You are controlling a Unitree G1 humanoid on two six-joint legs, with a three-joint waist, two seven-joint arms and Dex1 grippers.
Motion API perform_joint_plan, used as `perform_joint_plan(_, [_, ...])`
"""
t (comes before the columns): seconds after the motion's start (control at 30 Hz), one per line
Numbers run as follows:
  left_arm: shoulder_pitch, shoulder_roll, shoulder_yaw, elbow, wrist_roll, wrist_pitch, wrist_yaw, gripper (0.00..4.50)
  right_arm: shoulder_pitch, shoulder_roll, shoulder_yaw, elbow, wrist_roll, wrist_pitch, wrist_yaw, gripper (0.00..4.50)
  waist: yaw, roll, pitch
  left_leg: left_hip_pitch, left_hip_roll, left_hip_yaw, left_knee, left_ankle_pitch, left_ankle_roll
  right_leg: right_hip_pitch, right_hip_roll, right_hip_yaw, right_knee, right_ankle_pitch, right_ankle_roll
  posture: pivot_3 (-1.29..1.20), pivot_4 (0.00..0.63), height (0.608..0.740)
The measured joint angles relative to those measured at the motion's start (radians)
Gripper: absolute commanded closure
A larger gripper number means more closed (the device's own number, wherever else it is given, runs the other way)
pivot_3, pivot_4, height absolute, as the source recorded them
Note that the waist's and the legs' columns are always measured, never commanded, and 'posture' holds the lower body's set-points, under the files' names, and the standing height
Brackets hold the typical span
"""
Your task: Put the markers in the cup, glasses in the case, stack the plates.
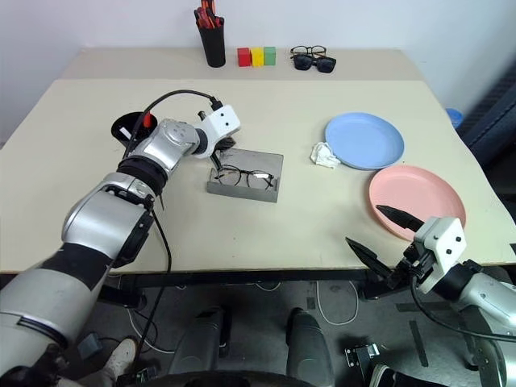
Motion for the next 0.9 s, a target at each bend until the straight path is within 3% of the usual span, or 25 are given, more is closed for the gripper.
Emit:
perform_joint_plan(0.47, [-0.035, 0.037, 0.096, -0.012, -0.035, 0.172, -0.352, 4.47, -0.051, 0.004, 0.041, 0.021, -0.012, -0.015, -0.011, 0.0, 0.0, 0.0, 0.0, 0.0, 0.0, 0.0, 0.002, 0.001, 0.002, 0.0, 0.0, 0.0, 0.003, 0.0, 0.0, 0.0, 0.15, 0.74])
perform_joint_plan(0.9, [-0.112, -0.035, 0.082, -0.037, 0.04, 0.066, -0.01, 4.47, -0.079, 0.004, 0.055, 0.032, -0.013, -0.014, -0.03, 0.0, 0.0, 0.0, 0.0, 0.001, 0.0, 0.0, 0.003, 0.001, 0.002, 0.0, 0.0, 0.0, 0.005, 0.0, 0.0, 0.0, 0.15, 0.74])
